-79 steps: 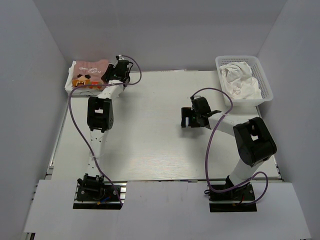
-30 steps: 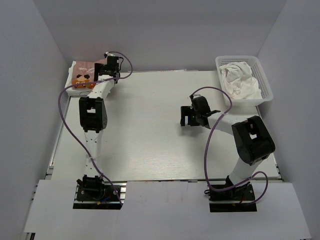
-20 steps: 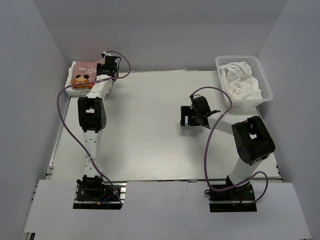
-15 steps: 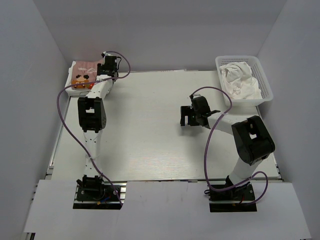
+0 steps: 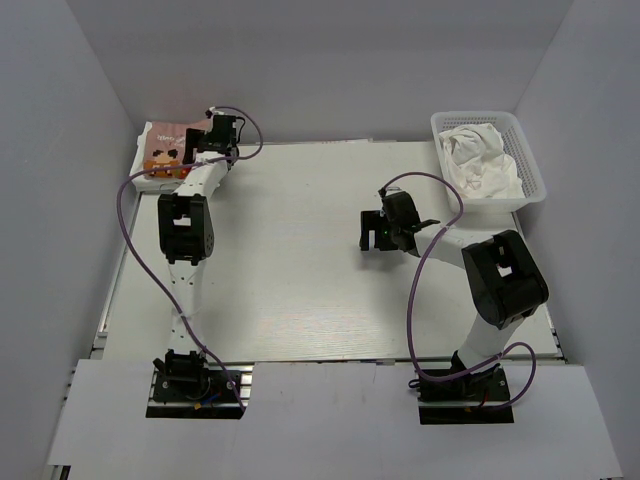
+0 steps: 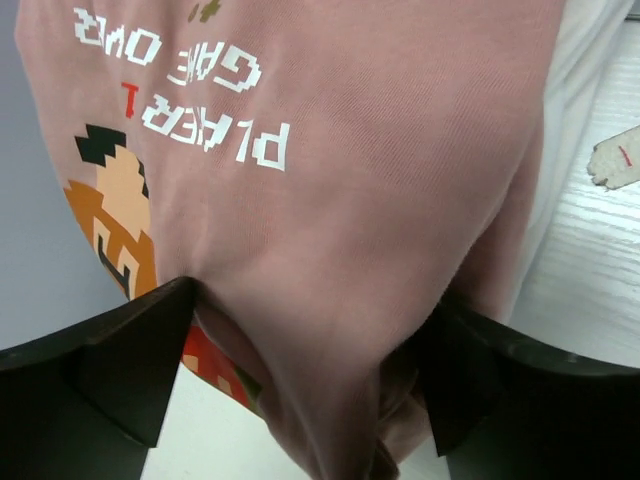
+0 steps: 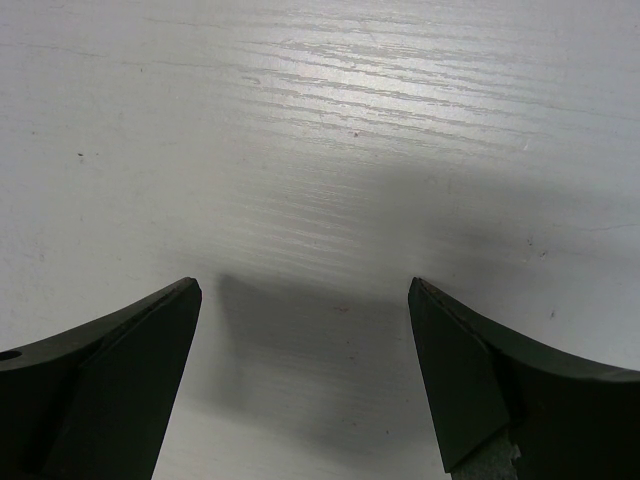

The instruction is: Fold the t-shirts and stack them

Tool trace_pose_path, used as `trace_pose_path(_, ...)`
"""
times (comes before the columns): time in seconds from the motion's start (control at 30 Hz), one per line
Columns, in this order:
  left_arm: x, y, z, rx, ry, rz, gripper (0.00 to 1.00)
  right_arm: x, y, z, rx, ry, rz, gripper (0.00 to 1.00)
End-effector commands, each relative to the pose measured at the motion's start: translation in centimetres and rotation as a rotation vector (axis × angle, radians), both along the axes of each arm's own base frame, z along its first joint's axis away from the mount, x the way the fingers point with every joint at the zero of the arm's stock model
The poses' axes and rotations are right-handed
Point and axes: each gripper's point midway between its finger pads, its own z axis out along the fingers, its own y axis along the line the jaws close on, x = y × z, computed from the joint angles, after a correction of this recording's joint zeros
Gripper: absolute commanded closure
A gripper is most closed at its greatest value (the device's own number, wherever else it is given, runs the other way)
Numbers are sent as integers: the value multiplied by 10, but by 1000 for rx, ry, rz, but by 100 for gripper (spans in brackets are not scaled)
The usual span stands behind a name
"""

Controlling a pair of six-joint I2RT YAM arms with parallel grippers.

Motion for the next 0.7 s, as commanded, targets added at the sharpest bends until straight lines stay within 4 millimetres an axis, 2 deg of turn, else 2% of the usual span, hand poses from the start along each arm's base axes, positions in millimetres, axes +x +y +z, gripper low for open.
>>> trace_pose_path(0.0,1,-9,3,-50,-5,-27,0,-26,-12,-34,-54,136,-3,10)
trace_pose_path(0.03,0,-11,1,-66,-1,-28,0,-27,-12,-35,-55,140,0,10)
trace_pose_path(0.07,2,-16,9,-95,-24,-44,0,-27,-11,-33,-53,134,2,10)
trace_pose_path(0.2,3,-29,52,-175,-100,-96,0,-27,-10,-32,-43,134,2,10)
trace_pose_path(0.23,2,-32,76,-188,-141,-113,0,-27,-9,-31,-40,134,4,10)
trace_pose_path(0.3,1,-43,96,-245,-182,-155,0,-26,-8,-31,-38,134,5,10)
trace_pose_path(0.33,-1,-50,98,-277,-178,-194,0,-28,-8,-32,-37,139,9,10)
trace_pose_path(0.37,-6,-54,119,-302,-217,-206,0,-27,-8,-31,-36,136,5,10)
trace_pose_path(0.4,-10,-56,126,-312,-225,-219,0,-27,-7,-30,-34,134,11,10)
trace_pose_path(0.43,-16,-54,122,-345,-214,-226,0,-28,-7,-31,-32,140,9,10)
trace_pose_path(0.47,-20,-58,137,-365,-245,-244,0,-29,-7,-31,-31,142,4,10)
trace_pose_path(0.5,-22,-55,139,-381,-258,-246,0,-29,-7,-30,-28,142,5,10)
trace_pose_path(0.53,-24,-44,133,-378,-271,-210,0,-29,-8,-32,-30,146,5,10)
trace_pose_path(0.6,-24,-45,127,-437,-271,-218,0,-29,-6,-31,-27,147,8,10)
trace_pose_path(0.67,-20,-57,122,-542,-258,-315,0,-30,-6,-34,-30,158,6,10)
